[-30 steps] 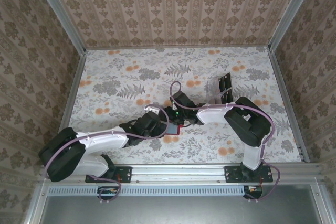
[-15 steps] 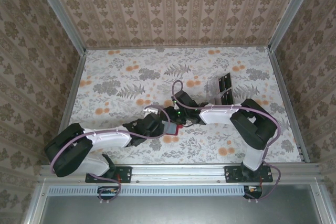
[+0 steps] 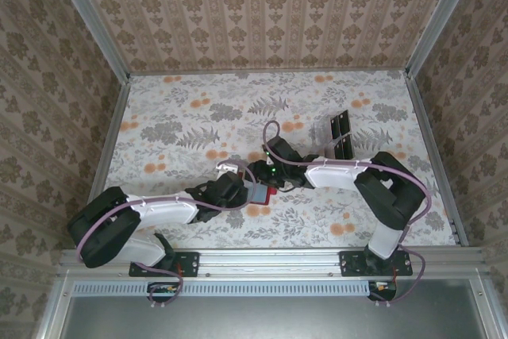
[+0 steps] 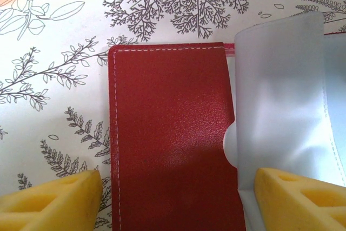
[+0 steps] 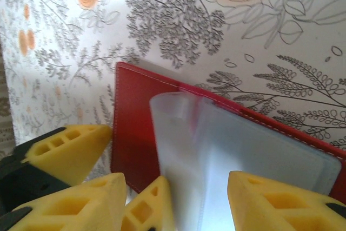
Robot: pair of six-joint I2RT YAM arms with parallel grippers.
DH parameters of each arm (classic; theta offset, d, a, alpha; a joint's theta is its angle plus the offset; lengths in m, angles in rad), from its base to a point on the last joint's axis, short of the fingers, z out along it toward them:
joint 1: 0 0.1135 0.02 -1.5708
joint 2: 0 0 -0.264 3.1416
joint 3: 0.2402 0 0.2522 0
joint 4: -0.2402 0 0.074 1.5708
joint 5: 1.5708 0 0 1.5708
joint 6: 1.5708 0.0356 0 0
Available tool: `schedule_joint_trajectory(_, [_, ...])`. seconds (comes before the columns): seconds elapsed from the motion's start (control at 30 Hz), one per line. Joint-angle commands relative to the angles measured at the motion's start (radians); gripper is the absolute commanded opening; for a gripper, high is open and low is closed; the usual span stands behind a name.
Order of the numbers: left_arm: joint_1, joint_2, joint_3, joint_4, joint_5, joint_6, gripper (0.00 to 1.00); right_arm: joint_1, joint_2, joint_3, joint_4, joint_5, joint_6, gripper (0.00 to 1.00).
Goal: Put the credit cards into the card holder
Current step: Flip over the card slot on the card holder.
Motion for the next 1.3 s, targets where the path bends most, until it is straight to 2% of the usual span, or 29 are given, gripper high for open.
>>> schedule_joint_trajectory(0.0, [-0.006,-0.014,-0.025,-0.007,-0.014,-0.023,0.76,0.007,0.047,0.037,-0.016,0.001,-0.006,0.54])
schedule_joint_trajectory(0.23, [-0.005,-0.071,-0.022,-0.034,-0.014,-0.016,0.8,0.011,0.091,0.075,-0.006,-0.023,-0.004,0.54])
schedule_joint_trajectory(0.67, [0.018,-0.389,-0.046,-0.147,-0.045,-0.042,0.86,0.048,0.099,0.184,-0.093,-0.025,-0.019,0.54])
schedule_joint_trajectory(1.1, [0.063,-0.569,-0.084,-0.227,-0.028,-0.08,0.88,0.096,0.294,0.359,-0.18,0.004,-0.006,0.54])
schedule_joint_trajectory(1.27, [0.067,-0.594,-0.103,-0.229,-0.01,-0.1,0.88,0.096,0.306,0.378,-0.191,-0.002,-0.017,0.54])
